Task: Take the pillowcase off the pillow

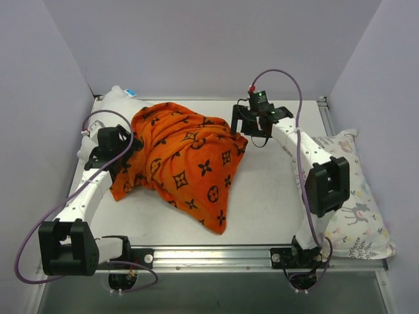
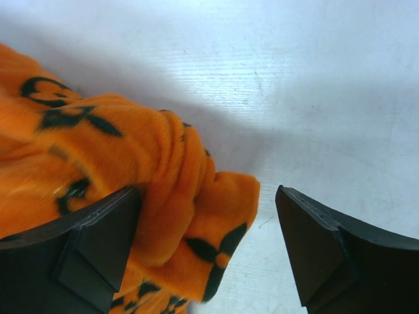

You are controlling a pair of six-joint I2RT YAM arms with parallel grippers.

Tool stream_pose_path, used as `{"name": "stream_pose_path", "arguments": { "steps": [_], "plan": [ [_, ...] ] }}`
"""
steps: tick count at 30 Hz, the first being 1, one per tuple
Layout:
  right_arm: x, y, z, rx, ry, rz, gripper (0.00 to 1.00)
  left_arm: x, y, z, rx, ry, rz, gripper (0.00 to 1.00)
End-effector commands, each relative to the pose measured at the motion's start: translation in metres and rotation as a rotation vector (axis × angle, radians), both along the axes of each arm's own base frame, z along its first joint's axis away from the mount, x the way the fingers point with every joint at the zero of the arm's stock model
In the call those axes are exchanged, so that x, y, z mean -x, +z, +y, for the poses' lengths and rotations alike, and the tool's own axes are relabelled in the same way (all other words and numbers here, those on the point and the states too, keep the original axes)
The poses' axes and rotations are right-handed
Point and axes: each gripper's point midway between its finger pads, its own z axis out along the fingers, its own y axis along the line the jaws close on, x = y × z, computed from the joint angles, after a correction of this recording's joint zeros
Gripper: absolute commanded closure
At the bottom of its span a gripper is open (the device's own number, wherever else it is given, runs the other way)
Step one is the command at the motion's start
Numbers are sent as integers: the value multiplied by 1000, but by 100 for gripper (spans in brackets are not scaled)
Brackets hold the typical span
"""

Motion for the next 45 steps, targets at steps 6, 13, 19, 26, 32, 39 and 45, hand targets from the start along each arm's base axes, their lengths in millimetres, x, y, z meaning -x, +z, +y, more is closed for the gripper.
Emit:
{"name": "stream_pose_path", "arguments": {
  "steps": [6, 13, 19, 26, 32, 39, 45],
  "plan": [
    [36, 139, 15, -29, 1, -318, 0, 15, -18, -16, 94, -23, 13, 4],
    [115, 134, 111, -1, 207, -355, 0, 30, -1, -40, 202, -102, -76, 29],
    [146, 94, 189, 26, 294, -306, 0, 40, 15, -47, 224, -137, -123, 55],
    [127, 71, 225, 58, 187, -325, 0, 41, 15, -49, 228, -155, -118, 54],
    [116, 51, 217, 126, 125, -336, 24, 42, 19, -47, 220, -162, -135, 40],
    [122, 42, 178, 157, 121, -304, 100, 35, 33, -5, 187, -90, -155, 3],
    [127, 49, 156, 122, 116, -296, 100, 36, 38, 23, 118, -11, -134, 3]
  ]
}}
